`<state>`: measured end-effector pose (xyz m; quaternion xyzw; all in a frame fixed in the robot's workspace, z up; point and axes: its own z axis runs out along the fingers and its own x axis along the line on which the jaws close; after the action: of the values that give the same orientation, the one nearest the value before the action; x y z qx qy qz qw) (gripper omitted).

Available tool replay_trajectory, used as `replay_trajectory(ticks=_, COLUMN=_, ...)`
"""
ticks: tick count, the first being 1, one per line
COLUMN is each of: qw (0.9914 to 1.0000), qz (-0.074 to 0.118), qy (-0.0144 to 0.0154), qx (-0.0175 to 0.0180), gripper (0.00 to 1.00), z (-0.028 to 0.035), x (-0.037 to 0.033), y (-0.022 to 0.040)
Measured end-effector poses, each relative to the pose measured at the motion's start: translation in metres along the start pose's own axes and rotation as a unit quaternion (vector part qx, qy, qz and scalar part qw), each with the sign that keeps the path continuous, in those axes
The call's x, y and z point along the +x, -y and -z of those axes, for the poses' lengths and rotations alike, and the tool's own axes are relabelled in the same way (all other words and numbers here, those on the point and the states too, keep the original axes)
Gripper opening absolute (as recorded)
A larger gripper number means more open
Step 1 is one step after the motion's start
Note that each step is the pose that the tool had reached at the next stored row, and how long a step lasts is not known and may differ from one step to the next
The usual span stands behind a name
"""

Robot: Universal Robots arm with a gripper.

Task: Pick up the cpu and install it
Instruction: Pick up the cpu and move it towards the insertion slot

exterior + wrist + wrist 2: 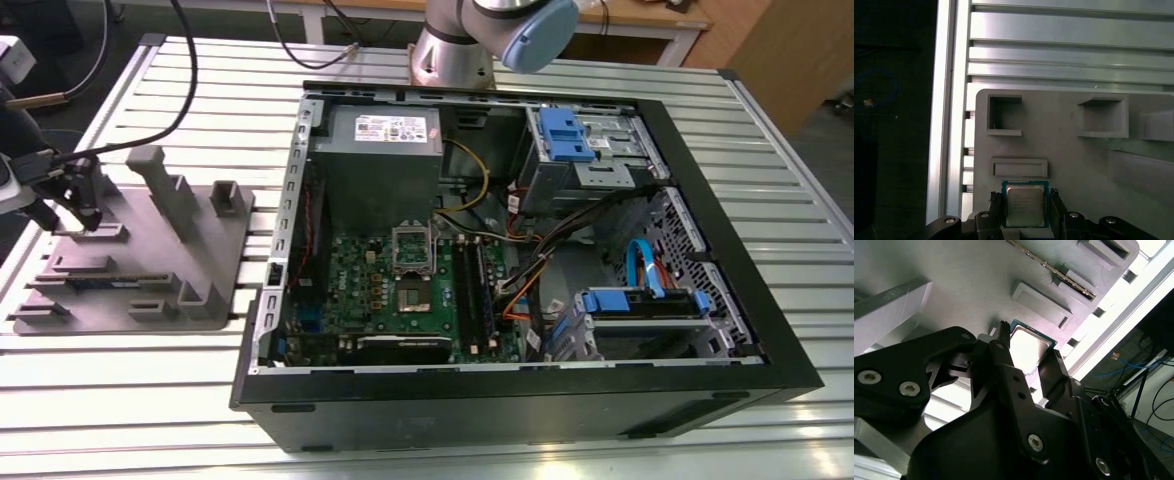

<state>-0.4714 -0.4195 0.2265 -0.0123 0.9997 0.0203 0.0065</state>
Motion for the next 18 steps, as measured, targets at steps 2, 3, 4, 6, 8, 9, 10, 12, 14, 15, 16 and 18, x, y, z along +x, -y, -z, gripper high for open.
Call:
replay_trajectory(ticks=2, qw=1.0, qz=0.0, qy=-0.0001, qx=0.0, gripper=0.47, z=0.0008, x=0.0, y=0.0)
replay_trajectory(ticks=3, qw=1.0, qz=0.0, qy=0.0, qx=0.0, gripper=0.47, z=0.0012, x=0.0, y=0.0)
replay_trajectory(ticks=4, qw=1.0, qz=0.0, qy=0.0, qx=0.0, gripper=0.47, z=0.0015, x=0.0, y=-0.0001)
replay_trajectory(ticks=6, qw=1.0, qz=0.0, qy=-0.0001, qx=0.0, gripper=0.47, z=0.0024, x=0.0, y=-0.0001)
replay_trajectory(ticks=8, qw=1.0, qz=0.0, qy=0.0001, qx=0.0, gripper=0.47, z=0.0026, x=0.0, y=-0.0001)
replay_trajectory(ticks=9, qw=1.0, qz=0.0, qy=0.0001, qx=0.0, gripper=0.47, z=0.0027, x=0.0, y=-0.0001)
replay_trajectory(ticks=10, qw=1.0, qz=0.0, qy=0.0, qx=0.0, gripper=0.47, z=0.0029, x=0.0, y=-0.0001)
replay_trajectory(ticks=12, qw=1.0, qz=0.0, qy=-0.0001, qx=0.0, gripper=0.47, z=0.0041, x=0.0, y=-0.0002)
replay_trajectory(ticks=14, qw=1.0, qz=0.0, qy=-0.0001, qx=0.0, gripper=0.47, z=0.0042, x=0.0, y=-0.0002)
replay_trajectory(ticks=15, qw=1.0, qz=0.0, qy=-0.0001, qx=0.0001, gripper=0.47, z=0.0044, x=0.0, y=-0.0002)
replay_trajectory(ticks=16, qw=1.0, qz=0.0, qy=-0.0002, qx=0.0001, gripper=0.47, z=0.0047, x=0.0, y=-0.0002)
replay_trajectory(ticks=18, qw=1.0, qz=0.0, qy=-0.0001, qx=0.0001, gripper=0.47, z=0.0049, x=0.0, y=-0.0002)
